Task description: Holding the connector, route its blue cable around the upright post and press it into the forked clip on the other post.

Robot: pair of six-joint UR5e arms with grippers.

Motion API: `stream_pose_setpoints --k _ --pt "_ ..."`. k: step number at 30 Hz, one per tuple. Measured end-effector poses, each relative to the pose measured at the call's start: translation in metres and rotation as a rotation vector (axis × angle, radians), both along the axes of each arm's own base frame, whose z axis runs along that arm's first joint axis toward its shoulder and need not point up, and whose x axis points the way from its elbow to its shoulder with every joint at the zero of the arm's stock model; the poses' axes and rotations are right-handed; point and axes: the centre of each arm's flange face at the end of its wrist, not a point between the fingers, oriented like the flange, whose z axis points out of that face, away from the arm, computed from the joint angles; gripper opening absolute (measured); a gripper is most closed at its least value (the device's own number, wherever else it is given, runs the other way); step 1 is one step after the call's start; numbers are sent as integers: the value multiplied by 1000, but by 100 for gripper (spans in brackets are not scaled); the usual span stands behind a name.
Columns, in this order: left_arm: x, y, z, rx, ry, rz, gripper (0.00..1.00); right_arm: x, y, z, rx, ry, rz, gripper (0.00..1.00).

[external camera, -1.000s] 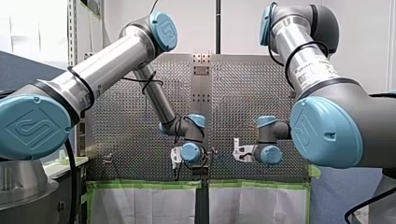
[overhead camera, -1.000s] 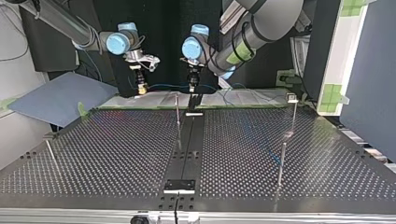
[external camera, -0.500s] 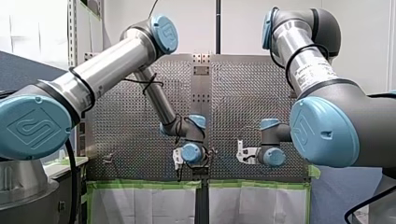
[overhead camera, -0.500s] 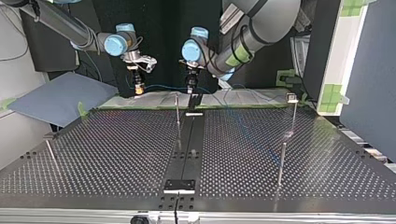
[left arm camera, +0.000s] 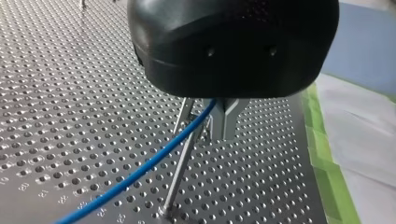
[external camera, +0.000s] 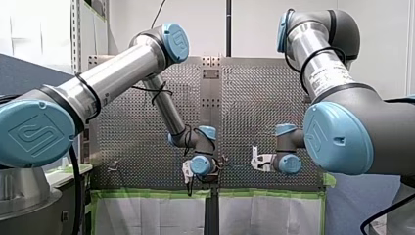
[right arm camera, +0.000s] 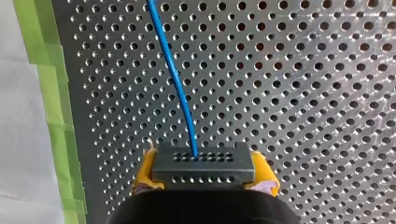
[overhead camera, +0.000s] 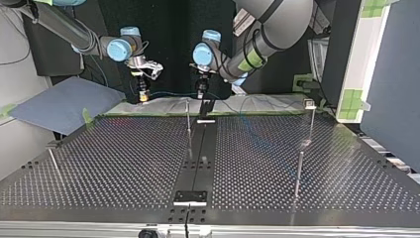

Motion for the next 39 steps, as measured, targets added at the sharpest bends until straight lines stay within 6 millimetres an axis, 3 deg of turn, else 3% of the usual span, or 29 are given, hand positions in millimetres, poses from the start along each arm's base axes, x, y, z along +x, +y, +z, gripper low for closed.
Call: stream_pose_setpoints --k 9,17,25,39 --pt "4 -4 2 -37 -4 -12 2 -3 -2 0 1 0 -3 0" --pt "12 -7 -11 -47 11 -4 2 0 0 0 2 7 6 0" --pt "24 -13 -3 -55 11 -1 2 2 0 0 1 7 9 0" --pt "36 -8 0 -60 8 11 2 5 -10 6 7 13 10 0"
